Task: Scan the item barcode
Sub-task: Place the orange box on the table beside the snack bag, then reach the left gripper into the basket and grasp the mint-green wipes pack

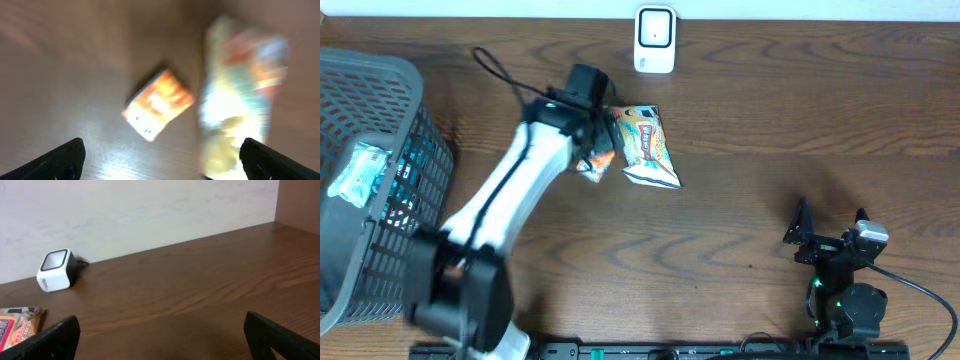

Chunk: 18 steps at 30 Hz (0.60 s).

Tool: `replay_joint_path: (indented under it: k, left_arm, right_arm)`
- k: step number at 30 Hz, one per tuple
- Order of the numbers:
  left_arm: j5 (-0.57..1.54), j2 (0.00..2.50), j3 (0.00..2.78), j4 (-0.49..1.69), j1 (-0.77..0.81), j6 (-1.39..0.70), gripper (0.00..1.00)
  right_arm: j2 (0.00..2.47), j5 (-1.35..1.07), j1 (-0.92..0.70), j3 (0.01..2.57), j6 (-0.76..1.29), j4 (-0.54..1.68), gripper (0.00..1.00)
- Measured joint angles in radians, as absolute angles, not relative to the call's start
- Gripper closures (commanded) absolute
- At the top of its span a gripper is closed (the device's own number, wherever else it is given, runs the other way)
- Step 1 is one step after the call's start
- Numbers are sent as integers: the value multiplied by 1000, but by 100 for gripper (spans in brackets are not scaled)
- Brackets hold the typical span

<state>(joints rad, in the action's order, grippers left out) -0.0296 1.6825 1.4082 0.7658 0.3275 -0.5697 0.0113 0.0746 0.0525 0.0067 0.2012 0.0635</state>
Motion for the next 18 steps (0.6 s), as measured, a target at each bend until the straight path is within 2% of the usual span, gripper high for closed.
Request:
replay_joint_path:
  k: [7,13,18]
  left_arm:
    - [-88,1322,1522,759,197,-515,2]
    - [-139,1121,1549,794,-139,-490,2]
    - [-141,1129,1549,887,-452,-501,2]
  right_arm:
    - [11,75,52,7,201,64,1]
    - [11,75,52,7,201,64,1]
    - [11,75,52,7,201,64,1]
